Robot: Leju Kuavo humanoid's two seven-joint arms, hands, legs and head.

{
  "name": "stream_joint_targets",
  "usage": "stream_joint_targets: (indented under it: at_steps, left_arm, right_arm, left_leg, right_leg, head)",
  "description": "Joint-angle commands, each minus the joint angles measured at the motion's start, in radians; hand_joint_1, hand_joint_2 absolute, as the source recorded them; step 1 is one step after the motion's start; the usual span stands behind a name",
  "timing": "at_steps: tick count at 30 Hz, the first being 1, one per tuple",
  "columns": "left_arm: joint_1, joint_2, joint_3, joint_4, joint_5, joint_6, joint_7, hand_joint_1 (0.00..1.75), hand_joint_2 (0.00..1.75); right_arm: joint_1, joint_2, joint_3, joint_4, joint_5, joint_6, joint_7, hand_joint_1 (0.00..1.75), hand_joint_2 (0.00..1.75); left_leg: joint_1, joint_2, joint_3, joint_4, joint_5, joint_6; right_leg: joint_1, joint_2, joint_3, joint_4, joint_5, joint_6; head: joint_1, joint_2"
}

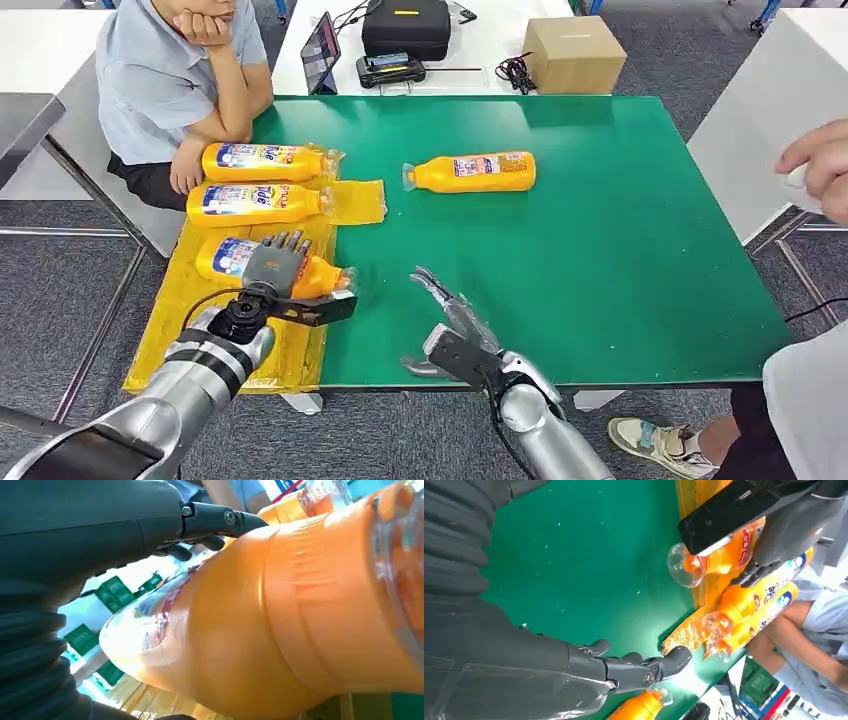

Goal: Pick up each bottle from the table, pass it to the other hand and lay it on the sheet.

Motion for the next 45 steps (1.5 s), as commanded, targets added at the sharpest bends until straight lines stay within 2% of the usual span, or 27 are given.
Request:
stream_joint_targets:
  at_steps: [1, 11, 16, 23, 31, 45]
  left_arm:
    - [-0.007, 0.006, -0.034, 0.013, -0.008, 0.005, 0.014, 0.0, 1.75]
    - [-0.015, 0.017, -0.036, 0.034, -0.028, 0.002, 0.032, 0.0, 1.75]
    - [0.01, 0.035, -0.082, -0.052, -0.028, -0.023, 0.022, 0.0, 1.75]
    - [0.105, 0.09, -0.12, -0.276, -0.028, -0.078, 0.021, 0.0, 1.75]
    - [0.148, 0.115, -0.141, -0.356, -0.028, -0.146, 0.014, 0.0, 1.75]
    - [0.18, 0.138, -0.137, -0.432, -0.026, -0.141, 0.023, 0.0, 1.75]
  right_arm:
    - [-0.018, -0.009, -0.019, 0.035, 0.0, -0.003, -0.002, 0.0, 1.75]
    - [-0.018, -0.006, -0.019, 0.041, 0.002, -0.005, -0.002, 0.0, 1.75]
    - [0.008, -0.009, -0.037, 0.02, 0.004, -0.011, -0.004, 0.0, 1.75]
    - [0.057, -0.018, -0.065, -0.024, 0.007, -0.018, -0.004, 0.0, 1.75]
    - [0.089, -0.022, -0.09, -0.052, 0.022, -0.021, -0.003, 0.0, 1.75]
    - [0.103, -0.023, -0.098, -0.069, 0.026, -0.023, -0.003, 0.0, 1.75]
  left_leg:
    - [0.001, 0.001, 0.001, 0.0, -0.001, -0.001]
    - [0.001, 0.001, 0.001, 0.0, -0.001, -0.001]
    - [0.001, 0.001, 0.002, 0.0, -0.002, -0.002]
    - [0.002, 0.002, 0.003, 0.001, -0.003, -0.002]
    - [0.001, 0.001, 0.001, 0.0, -0.002, -0.002]
    - [0.002, 0.003, 0.002, 0.001, -0.003, -0.002]
  right_leg:
    - [0.001, 0.0, 0.002, 0.0, -0.001, -0.001]
    - [0.001, 0.001, 0.002, 0.0, 0.0, -0.002]
    - [0.002, 0.001, 0.002, 0.0, -0.001, -0.002]
    - [0.002, 0.001, 0.003, 0.0, -0.002, -0.003]
    - [0.001, 0.001, 0.001, 0.0, -0.001, -0.002]
    - [0.002, 0.002, 0.002, 0.0, -0.002, -0.003]
  head:
    - [0.0, 0.0]
    - [0.0, 0.0]
    - [0.0, 0.0]
    - [0.0, 0.0]
    - [0.0, 0.0]
    - [0.0, 0.0]
